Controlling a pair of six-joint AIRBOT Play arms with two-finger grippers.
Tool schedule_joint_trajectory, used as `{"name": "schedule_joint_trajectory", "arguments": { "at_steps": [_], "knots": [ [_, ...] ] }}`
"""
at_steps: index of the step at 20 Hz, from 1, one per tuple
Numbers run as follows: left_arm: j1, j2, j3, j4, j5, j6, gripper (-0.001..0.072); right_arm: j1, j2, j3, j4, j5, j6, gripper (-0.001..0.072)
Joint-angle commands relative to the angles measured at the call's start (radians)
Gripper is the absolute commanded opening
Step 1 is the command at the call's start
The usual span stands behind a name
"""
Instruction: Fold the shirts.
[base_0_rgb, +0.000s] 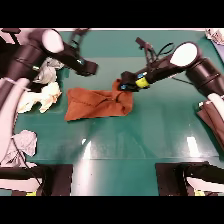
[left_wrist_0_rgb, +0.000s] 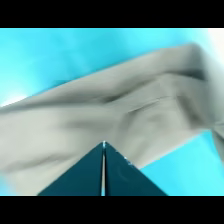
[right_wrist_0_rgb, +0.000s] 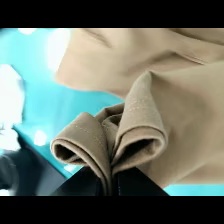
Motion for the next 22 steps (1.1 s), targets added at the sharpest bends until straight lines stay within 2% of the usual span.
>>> {"name": "schedule_joint_trajectory", "arguments": {
  "at_steps": [1,5,7,9,10,11,12,13,14,16,18,22],
  "knots": [
    [0.082,0.121,0.018,0.144,-0.157,-0.027,0.0025,0.114,-0.075,0.001,0.061,-0.236,0.019,0.0023],
    [0.100,0.193,0.018,0.165,-0.216,-0.026,0.0025,0.232,-0.254,0.004,0.147,-0.465,0.018,0.0028],
    [0.100,0.206,0.018,0.165,-0.245,-0.027,0.0025,0.276,-0.366,0.054,0.247,-0.541,0.004,0.0107],
    [0.100,0.207,0.018,0.165,-0.286,-0.028,0.0025,0.315,-0.485,0.154,0.329,-0.573,-0.041,0.0108],
    [0.100,0.207,0.018,0.165,-0.298,-0.028,0.0025,0.333,-0.550,0.220,0.357,-0.581,-0.050,0.0186],
    [0.100,0.207,0.018,0.166,-0.301,-0.027,0.0025,0.345,-0.609,0.290,0.374,-0.580,-0.050,0.0344],
    [0.100,0.207,0.018,0.166,-0.299,-0.026,0.0025,0.352,-0.658,0.355,0.381,-0.573,-0.050,0.0466],
    [0.100,0.207,0.018,0.166,-0.299,-0.026,0.0025,0.354,-0.695,0.413,0.377,-0.560,-0.051,0.0543],
    [0.100,0.207,0.018,0.166,-0.299,-0.026,0.0025,0.352,-0.719,0.459,0.374,-0.544,-0.052,0.0573],
    [0.100,0.207,0.018,0.166,-0.298,-0.024,0.0025,0.326,-0.735,0.534,0.329,-0.480,-0.068,0.0573],
    [0.100,0.207,0.018,0.187,-0.299,-0.016,0.0025,0.272,-0.712,0.589,0.208,-0.348,-0.068,0.0573],
    [0.100,0.207,0.018,0.237,-0.298,-0.016,0.0025,0.127,-0.537,0.468,-0.105,-0.027,-0.065,0.0592]
  ]
}}
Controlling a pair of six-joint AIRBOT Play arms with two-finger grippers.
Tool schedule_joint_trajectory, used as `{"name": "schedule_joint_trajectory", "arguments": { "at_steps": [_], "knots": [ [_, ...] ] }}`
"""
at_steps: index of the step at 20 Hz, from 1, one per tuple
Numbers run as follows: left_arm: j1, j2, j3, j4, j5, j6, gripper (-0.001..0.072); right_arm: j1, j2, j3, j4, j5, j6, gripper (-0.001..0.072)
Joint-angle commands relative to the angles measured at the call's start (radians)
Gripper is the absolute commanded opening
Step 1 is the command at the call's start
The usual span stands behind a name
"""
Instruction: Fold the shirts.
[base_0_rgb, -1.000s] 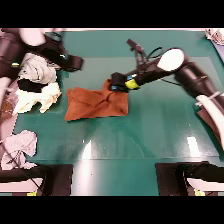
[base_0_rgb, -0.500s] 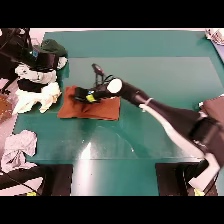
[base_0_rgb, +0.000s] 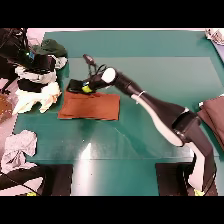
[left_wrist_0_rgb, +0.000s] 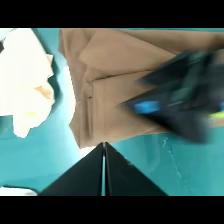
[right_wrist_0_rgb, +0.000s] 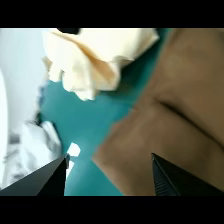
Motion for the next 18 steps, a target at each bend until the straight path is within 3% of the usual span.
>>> {"name": "schedule_joint_trajectory", "arguments": {
  "at_steps": [1,3,6,11,18],
  "knots": [
    [0.001,0.001,0.001,0.033,0.002,0.004,0.0025,-0.122,0.129,-0.095,-0.287,0.299,-0.001,0.0667],
    [0.001,0.001,0.001,0.033,0.004,0.003,0.0025,-0.194,0.211,-0.222,-0.322,0.345,-0.005,0.0704],
    [0.001,0.001,0.001,0.032,-0.001,0.003,0.0025,-0.285,0.329,-0.454,-0.259,0.248,-0.009,0.0704],
    [0.001,0.001,0.001,0.032,-0.004,0.003,0.0025,-0.355,0.457,-0.811,0.038,0.049,-0.164,0.0704],
    [0.001,0.001,0.001,0.032,-0.019,0.003,0.0025,-0.250,0.467,-1.058,0.351,-0.312,-0.346,0.0704]
  ]
}}
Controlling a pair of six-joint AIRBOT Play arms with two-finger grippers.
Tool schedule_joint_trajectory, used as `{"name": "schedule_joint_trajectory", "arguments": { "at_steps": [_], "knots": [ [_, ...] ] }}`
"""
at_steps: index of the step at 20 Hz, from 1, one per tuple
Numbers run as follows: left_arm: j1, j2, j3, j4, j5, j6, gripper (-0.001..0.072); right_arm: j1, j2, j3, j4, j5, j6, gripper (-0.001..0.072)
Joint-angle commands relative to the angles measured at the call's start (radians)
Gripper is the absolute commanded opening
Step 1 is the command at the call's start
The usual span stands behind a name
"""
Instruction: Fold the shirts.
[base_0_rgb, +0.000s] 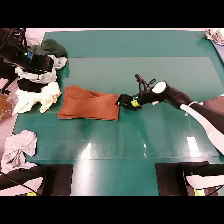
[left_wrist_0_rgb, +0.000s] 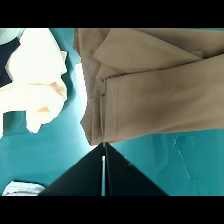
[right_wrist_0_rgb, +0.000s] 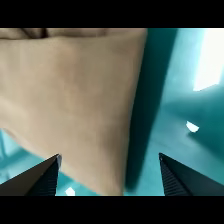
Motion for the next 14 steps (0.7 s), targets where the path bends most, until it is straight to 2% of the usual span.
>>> {"name": "schedule_joint_trajectory", "arguments": {
  "at_steps": [1,4,5,6,7,9,10,11,12,14],
  "knots": [
    [0.001,0.001,0.001,0.000,-0.006,0.000,0.0025,0.074,-0.001,-0.111,0.229,-0.257,-0.129,0.0704],
    [0.001,0.001,0.001,0.001,-0.005,0.000,0.0025,0.169,-0.099,-0.050,0.367,-0.323,-0.190,0.0697],
    [0.001,0.001,0.001,0.001,-0.005,0.000,0.0025,0.204,-0.142,0.005,0.388,-0.327,-0.204,0.0663],
    [0.001,0.001,0.001,0.001,-0.005,0.001,0.0025,0.232,-0.168,0.064,0.386,-0.323,-0.211,0.0542],
    [0.001,0.001,0.001,0.001,-0.004,0.002,0.0025,0.254,-0.178,0.125,0.385,-0.321,-0.220,0.0346],
    [0.001,0.001,0.001,0.001,-0.005,0.001,0.0025,0.261,-0.148,0.219,0.373,-0.319,-0.222,0.0059],
    [0.001,0.001,0.001,0.001,-0.005,0.000,0.0025,0.245,-0.108,0.258,0.324,-0.312,-0.211,0.0024],
    [0.001,0.001,0.001,0.000,-0.006,0.000,0.0025,0.220,-0.063,0.293,0.253,-0.291,-0.171,0.0023],
    [0.001,0.001,0.001,0.000,-0.006,0.000,0.0025,0.180,-0.006,0.335,0.136,-0.249,-0.085,0.0022],
    [0.001,0.001,0.001,-0.003,-0.005,-0.003,0.0025,0.076,0.101,0.415,-0.173,-0.121,0.152,0.0021]
  ]
}}
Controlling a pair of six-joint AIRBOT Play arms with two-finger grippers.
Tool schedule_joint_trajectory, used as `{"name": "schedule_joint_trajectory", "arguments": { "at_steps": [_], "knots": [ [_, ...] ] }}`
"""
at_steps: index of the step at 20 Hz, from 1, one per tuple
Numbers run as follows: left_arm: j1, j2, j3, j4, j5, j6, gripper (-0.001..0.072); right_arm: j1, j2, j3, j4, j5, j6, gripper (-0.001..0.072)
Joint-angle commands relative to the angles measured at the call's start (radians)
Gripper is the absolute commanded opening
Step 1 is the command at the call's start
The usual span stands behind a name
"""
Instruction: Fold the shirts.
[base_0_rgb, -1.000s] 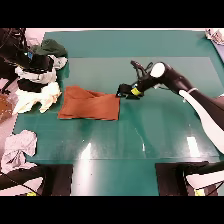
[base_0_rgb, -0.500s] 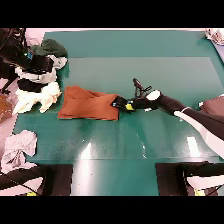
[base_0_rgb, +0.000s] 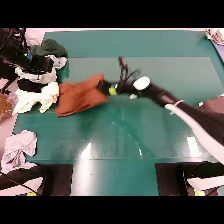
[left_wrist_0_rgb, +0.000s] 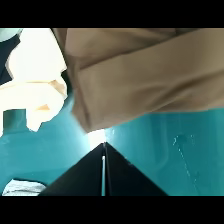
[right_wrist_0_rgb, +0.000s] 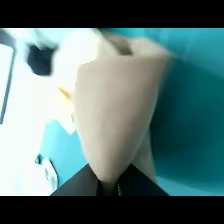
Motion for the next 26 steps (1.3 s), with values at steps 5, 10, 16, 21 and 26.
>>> {"name": "schedule_joint_trajectory", "arguments": {
  "at_steps": [5,10,16,21,26],
  "knots": [
    [0.001,0.001,0.001,-0.087,0.012,-0.005,0.0025,-0.533,0.305,0.298,-0.894,0.630,0.548,0.0020],
    [0.001,0.001,0.001,-0.163,0.052,-0.047,0.0025,-1.069,0.329,0.393,-0.848,0.792,0.524,0.0020],
    [0.000,0.001,0.001,-0.185,0.071,-0.064,0.0025,-1.419,0.222,0.535,-0.571,0.921,0.470,0.0020],
    [0.000,0.001,0.001,-0.185,0.071,-0.087,0.0025,-1.439,0.112,0.737,-0.568,1.001,0.415,0.0021],
    [0.000,0.001,0.001,-0.185,0.071,-0.087,0.0025,-1.348,0.103,0.764,-0.566,0.988,0.412,0.0021]
  ]
}}
